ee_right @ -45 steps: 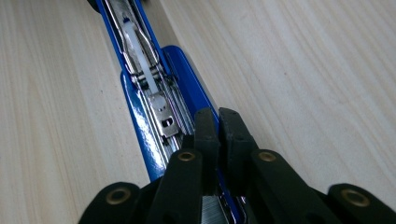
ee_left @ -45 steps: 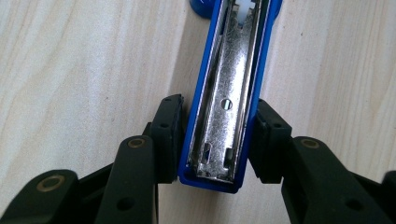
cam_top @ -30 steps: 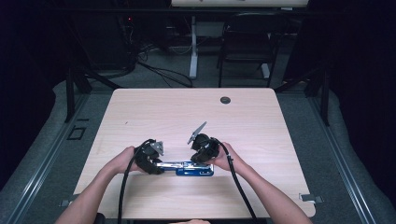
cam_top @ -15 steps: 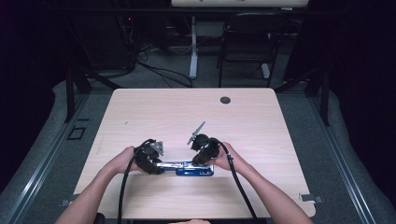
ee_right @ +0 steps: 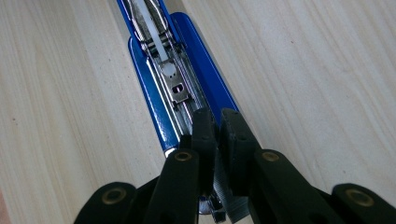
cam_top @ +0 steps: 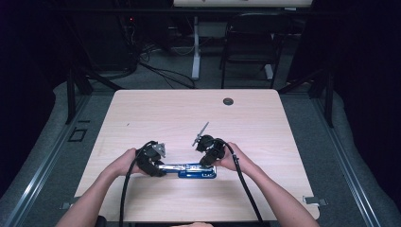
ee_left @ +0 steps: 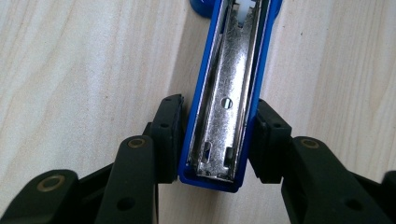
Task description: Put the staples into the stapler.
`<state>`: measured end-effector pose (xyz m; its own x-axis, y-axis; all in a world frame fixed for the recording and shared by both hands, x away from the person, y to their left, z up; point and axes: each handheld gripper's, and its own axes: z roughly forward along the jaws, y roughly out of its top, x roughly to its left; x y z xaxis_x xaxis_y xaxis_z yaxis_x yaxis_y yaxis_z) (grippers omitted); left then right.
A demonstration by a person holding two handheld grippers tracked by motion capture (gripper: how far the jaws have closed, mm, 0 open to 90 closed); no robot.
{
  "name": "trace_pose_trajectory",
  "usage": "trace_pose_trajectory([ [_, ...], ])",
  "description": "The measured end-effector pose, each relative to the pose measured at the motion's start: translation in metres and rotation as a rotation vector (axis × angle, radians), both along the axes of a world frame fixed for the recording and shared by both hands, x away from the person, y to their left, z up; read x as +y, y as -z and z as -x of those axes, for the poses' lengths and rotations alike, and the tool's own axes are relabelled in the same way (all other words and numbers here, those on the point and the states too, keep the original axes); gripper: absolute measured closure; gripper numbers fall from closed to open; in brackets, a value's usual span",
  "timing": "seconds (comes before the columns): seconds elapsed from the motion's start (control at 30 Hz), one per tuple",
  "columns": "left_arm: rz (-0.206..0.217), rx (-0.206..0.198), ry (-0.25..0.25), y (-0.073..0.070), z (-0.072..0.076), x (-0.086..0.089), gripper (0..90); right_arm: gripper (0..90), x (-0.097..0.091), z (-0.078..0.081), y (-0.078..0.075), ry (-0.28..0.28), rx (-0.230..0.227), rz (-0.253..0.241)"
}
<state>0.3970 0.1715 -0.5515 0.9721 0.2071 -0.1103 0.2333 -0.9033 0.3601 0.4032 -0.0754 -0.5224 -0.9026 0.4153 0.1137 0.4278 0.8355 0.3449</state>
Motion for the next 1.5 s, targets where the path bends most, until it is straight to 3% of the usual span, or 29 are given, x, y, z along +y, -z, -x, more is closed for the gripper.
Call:
trace_pose_trajectory([
  [0.23, -0.001, -0.001, 0.000, 0.000, 0.000, 0.000, 59.9, 82.4, -0.004, -0.002, 0.000, 0.023, 0.023, -0.024],
  [0.47, 0.000, 0.001, 0.001, 0.000, 0.000, 0.000, 59.9, 80.1, -0.014, -0.002, -0.007, 0.010, 0.024, -0.065],
  [0.7, -0.002, 0.000, -0.001, 0.000, 0.000, 0.000, 60.0, 78.3, -0.029, -0.001, -0.014, -0.015, 0.019, -0.071],
  [0.93, -0.002, 0.000, -0.001, 0.000, 0.000, 0.000, 60.0, 76.9, -0.034, -0.006, -0.007, -0.065, 0.045, -0.080],
  [1.13, -0.002, 0.002, -0.001, 0.000, 0.000, 0.000, 60.0, 76.4, -0.035, -0.007, -0.004, -0.068, 0.032, -0.069],
  [1.5, -0.005, 0.001, -0.001, 0.000, 0.000, 0.000, 60.0, 74.9, -0.032, -0.012, 0.002, -0.063, 0.064, -0.083],
])
